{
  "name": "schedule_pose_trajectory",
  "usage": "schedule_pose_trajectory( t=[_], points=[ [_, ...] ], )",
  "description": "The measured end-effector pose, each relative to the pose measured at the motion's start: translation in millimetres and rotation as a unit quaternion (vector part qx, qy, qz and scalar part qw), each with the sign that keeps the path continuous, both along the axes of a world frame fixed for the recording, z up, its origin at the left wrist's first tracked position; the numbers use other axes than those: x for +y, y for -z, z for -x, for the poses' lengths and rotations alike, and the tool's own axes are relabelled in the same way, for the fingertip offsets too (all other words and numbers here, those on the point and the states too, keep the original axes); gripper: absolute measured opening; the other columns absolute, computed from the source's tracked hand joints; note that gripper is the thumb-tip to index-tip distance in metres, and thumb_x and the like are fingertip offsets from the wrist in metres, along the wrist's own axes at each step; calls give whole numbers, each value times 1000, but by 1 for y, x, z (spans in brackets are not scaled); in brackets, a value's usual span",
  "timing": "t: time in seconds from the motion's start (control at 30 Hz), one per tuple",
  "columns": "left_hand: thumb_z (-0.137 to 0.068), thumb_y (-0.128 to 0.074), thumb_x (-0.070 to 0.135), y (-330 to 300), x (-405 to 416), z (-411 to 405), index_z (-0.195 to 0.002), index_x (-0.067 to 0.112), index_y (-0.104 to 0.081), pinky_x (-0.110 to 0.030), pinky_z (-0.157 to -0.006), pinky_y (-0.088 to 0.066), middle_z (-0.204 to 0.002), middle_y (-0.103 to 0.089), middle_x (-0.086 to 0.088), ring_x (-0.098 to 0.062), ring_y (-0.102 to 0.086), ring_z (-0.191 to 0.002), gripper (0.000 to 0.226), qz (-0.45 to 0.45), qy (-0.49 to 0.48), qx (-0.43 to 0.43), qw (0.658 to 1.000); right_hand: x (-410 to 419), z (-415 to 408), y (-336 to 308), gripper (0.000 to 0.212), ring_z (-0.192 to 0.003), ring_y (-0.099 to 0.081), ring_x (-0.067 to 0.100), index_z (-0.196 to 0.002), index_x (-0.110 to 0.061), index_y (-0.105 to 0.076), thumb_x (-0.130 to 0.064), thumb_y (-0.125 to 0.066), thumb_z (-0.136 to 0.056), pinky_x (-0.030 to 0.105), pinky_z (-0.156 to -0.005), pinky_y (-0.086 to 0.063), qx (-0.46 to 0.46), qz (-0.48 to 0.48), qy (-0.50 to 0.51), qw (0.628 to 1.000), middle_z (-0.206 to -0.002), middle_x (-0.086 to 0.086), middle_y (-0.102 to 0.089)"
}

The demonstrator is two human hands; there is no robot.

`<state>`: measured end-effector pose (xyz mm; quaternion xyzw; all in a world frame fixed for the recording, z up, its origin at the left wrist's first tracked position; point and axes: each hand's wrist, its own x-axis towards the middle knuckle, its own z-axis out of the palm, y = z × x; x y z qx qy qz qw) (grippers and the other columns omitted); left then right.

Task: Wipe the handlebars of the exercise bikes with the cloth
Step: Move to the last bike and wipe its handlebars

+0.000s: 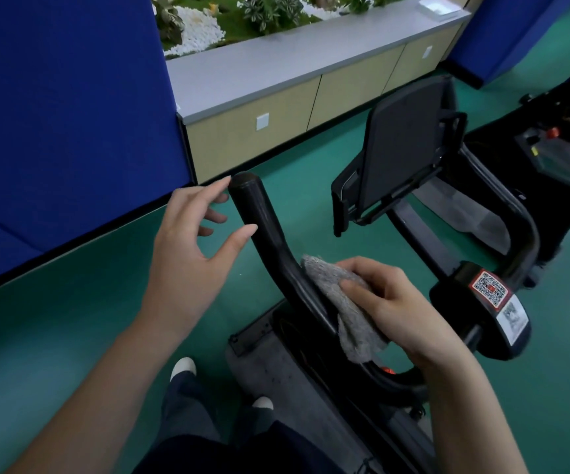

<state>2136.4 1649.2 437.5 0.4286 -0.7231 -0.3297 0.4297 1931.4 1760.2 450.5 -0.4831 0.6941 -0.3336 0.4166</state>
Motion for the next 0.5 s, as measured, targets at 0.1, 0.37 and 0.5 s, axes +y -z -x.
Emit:
schedule_pose_trajectory(
  t=[0.1,0.37,0.5],
  points=[
    [-81,-58,43,-1,0,-1,-133,22,-49,-20,-89,-45,-112,-47,12,-5,-54,-98,57,10,0,-28,1000,18,0,-7,20,-76,-62,4,-93,-29,-66,-13,-54,-94,26,-70,-43,47,53,30,997,-81,-12,-68],
    [-87,-46,53,-7,4,-14,-141,25,-38,-17,-96,-34,-120,-43,15,0,-46,-108,61,11,19,-132,991,13,-35,-21,20,-65,-56,17,-97,-28,-63,-12,-52,-94,34,-64,-44,83,159,58,982,-75,-3,-63],
    [-91,-48,45,-5,7,-28,-139,20,-41,-34,-104,-34,-128,-44,8,-11,-42,-120,55,34,21,-213,976,9,-55,-26,22,-68,-56,11,-97,-26,-64,-7,-53,-94,20,-61,-41,86,192,60,976,-80,-10,-64]
  ],
)
